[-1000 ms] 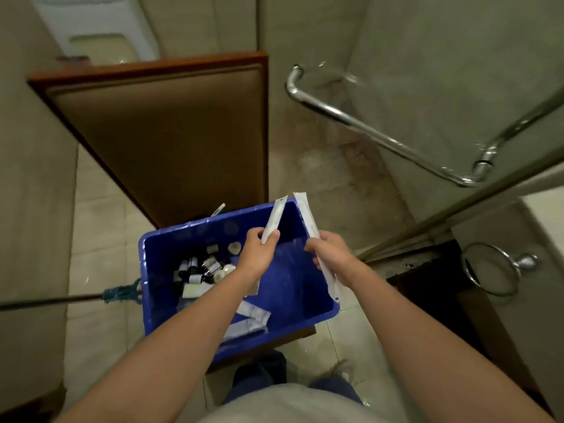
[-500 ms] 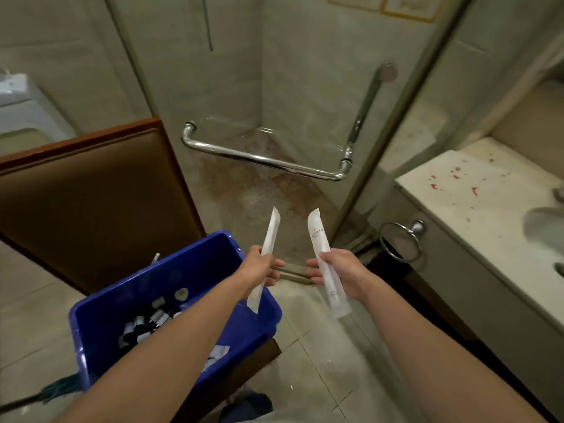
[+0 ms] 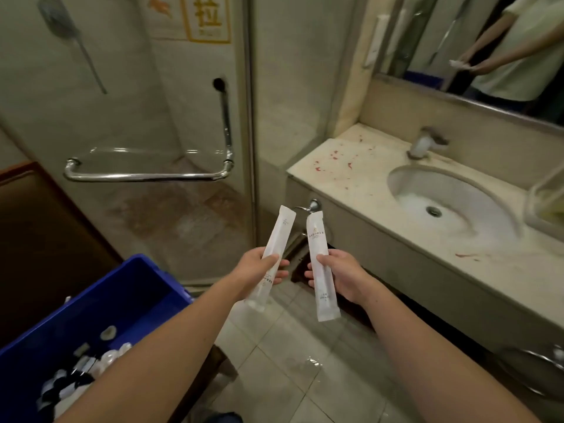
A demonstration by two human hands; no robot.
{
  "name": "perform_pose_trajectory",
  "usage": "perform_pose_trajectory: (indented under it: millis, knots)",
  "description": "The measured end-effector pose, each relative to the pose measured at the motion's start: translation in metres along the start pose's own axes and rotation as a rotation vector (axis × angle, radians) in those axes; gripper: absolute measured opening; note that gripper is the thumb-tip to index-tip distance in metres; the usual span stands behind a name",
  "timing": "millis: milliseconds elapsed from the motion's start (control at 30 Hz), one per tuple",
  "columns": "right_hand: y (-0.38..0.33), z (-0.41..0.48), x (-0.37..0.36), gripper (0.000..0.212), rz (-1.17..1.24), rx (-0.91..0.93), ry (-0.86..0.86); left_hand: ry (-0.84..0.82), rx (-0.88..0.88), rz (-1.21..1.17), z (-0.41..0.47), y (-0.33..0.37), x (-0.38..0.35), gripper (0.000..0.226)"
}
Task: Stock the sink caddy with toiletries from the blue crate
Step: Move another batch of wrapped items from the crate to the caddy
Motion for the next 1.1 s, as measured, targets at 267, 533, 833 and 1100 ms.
perform_pose_trajectory:
  millis: [267,533,833,1100]
  knots:
    - [-0.003,-0.062,0.124,0.022,0.062,0.094,0.18,-0.153,-0.062,0.024,0.014,0.016,-0.131,0.029]
    - [-0.003,-0.111,0.209,0.019,0.124,0.173,0.333,-0.305,-0.118,0.164,0.016,0.041,-0.233,0.033]
    - [-0.012,-0.12,0.284,0.015,0.205,0.21,0.533,-0.446,-0.158,0.248,0.038,0.071,-0.316,0.026]
    - [-0.051,-0.109,0.369,0.014,0.259,0.244,0.696,-0.543,-0.234,0.331,0.091,0.112,-0.412,0.033]
Point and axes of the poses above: each hand's wrist, its own z-axis towards the middle knuckle, its own x-axis out of the back of the hand, y = z × x, the point moved 5 cm from there along z, towards the middle knuckle, and after that the axes turned 4 degrees about -x, right-handed, at the moved point
